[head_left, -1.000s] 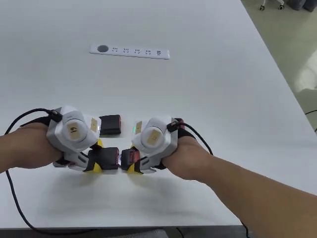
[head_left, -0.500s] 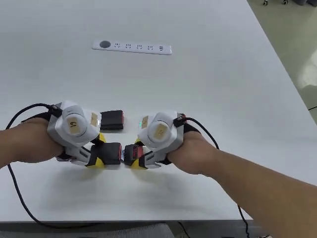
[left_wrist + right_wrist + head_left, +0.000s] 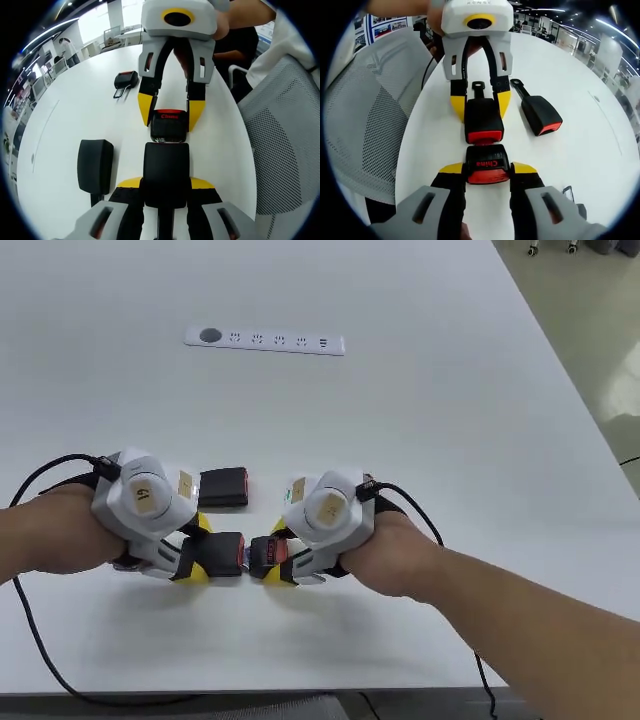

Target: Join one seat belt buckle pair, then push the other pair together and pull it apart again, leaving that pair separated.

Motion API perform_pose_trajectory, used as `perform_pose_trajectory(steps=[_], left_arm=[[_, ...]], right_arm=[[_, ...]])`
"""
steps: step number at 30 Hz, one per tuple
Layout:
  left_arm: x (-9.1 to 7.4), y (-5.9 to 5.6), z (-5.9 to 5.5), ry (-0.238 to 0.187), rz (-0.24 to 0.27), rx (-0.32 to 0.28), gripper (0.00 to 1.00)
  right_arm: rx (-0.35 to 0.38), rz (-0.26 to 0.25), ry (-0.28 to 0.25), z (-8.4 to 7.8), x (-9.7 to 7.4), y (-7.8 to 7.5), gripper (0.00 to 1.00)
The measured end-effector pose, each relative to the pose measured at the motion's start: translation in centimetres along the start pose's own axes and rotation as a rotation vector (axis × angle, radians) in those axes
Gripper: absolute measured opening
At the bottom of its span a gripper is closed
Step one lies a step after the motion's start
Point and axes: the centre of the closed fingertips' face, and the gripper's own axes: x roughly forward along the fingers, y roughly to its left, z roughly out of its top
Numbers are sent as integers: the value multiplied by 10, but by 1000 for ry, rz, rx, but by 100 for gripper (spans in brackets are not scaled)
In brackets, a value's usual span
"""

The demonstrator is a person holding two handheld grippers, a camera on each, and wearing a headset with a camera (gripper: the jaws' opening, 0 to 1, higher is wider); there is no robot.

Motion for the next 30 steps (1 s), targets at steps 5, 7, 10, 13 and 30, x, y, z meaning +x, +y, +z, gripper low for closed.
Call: perform_pose_trajectory(steps=[5, 7, 10, 13, 30], left_arm=[[0, -1, 2, 13, 2, -12, 33], [-1, -3, 3, 14, 3, -18, 33], [-1, -3, 4, 19, 2, -18, 34], [-1, -2, 3, 26, 7, -34, 34], [-26, 11, 19, -19, 65, -75, 38]], right_arm=[[6, 8, -8, 2, 0, 0, 33], [8, 19, -11, 3, 2, -1, 33], [1, 15, -7, 1, 0, 3, 33], [-1, 9, 1, 0, 0, 3, 34], [25, -13, -78, 22, -30, -2, 36]])
